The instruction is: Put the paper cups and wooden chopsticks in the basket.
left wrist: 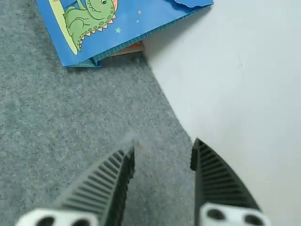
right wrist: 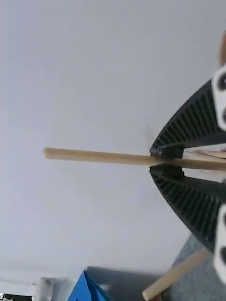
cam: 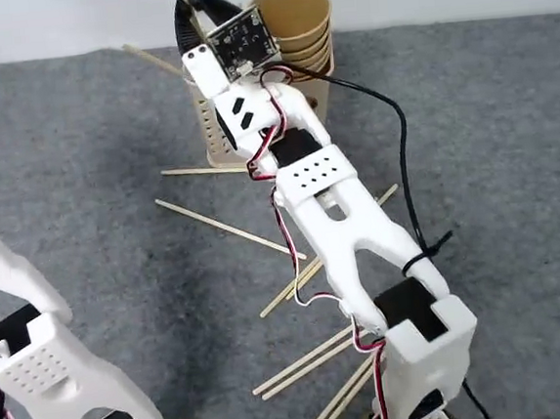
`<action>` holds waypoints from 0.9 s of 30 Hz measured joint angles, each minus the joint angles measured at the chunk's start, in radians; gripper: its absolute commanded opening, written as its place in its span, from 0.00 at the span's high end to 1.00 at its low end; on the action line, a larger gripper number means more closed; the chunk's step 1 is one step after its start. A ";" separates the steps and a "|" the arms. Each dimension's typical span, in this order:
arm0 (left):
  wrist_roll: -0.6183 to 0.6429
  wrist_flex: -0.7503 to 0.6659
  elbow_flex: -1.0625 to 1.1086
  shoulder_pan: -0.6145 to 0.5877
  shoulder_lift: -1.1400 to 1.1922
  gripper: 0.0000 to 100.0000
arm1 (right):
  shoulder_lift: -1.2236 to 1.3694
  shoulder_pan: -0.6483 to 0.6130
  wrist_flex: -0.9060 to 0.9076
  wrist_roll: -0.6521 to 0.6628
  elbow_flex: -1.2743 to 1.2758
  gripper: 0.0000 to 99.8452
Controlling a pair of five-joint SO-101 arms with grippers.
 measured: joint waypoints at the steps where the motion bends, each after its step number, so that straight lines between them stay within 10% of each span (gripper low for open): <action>1: 0.000 0.000 0.000 0.000 0.000 0.81 | 0.006 -0.002 0.003 0.000 0.000 0.99; 27: 0.000 0.000 0.000 0.000 0.000 0.81 | -0.060 0.069 0.934 -0.476 -0.471 0.88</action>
